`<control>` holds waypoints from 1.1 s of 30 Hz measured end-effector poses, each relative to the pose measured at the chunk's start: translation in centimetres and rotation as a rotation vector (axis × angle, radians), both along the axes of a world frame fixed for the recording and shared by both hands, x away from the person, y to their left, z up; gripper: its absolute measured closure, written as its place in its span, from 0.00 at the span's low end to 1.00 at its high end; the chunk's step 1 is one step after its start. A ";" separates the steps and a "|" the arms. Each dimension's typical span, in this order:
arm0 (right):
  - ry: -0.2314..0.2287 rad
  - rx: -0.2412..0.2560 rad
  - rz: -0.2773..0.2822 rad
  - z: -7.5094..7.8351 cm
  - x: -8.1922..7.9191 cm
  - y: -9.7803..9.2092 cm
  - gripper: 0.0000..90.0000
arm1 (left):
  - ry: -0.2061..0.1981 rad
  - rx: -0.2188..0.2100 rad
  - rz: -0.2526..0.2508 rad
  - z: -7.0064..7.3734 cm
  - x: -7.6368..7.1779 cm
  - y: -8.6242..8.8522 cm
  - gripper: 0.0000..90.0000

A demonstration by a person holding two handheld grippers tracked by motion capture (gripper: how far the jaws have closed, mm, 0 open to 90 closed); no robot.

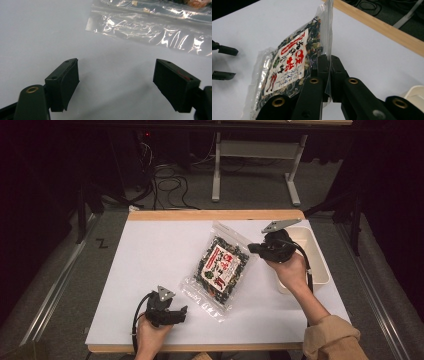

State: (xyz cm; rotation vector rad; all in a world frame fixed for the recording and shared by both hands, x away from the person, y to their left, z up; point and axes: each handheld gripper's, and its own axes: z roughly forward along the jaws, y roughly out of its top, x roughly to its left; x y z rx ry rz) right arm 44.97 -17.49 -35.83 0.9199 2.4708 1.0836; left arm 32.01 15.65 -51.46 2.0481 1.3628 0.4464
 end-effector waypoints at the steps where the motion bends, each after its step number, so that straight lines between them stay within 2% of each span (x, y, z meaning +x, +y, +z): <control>1: -0.010 -0.002 0.001 0.3 -0.1 0.0 1.00 | 0.000 0.002 -0.002 0.0 0.0 0.0 0.24; 6: -0.051 -0.037 0.018 2.4 -0.9 -0.2 1.00 | -0.013 0.001 0.018 0.1 0.0 0.1 0.24; 11: -0.074 -0.018 0.025 4.0 -1.6 -0.2 1.00 | -0.015 0.004 0.015 0.1 -0.1 0.0 0.24; 15: -0.091 -0.032 0.040 4.7 -1.9 0.2 1.00 | -0.018 -0.001 0.016 0.1 -0.1 0.0 0.24; 16: -0.100 -0.039 0.048 5.5 -2.1 0.6 1.00 | -0.018 -0.002 0.016 0.1 0.0 0.0 0.24; 19: -0.113 -0.049 0.052 6.0 -2.3 0.8 1.00 | -0.015 0.001 0.012 0.1 0.0 0.0 0.23; 20: -0.129 -0.060 0.059 6.6 -2.5 1.1 1.00 | -0.014 0.002 0.009 0.1 -0.1 -0.1 0.23; 26: -0.157 -0.073 0.073 7.6 -3.0 1.7 1.00 | -0.023 -0.001 0.020 0.1 -0.1 0.0 0.23; 33: -0.174 -0.051 0.081 8.8 -3.6 1.7 1.00 | -0.021 -0.001 0.015 0.1 -0.1 0.0 0.23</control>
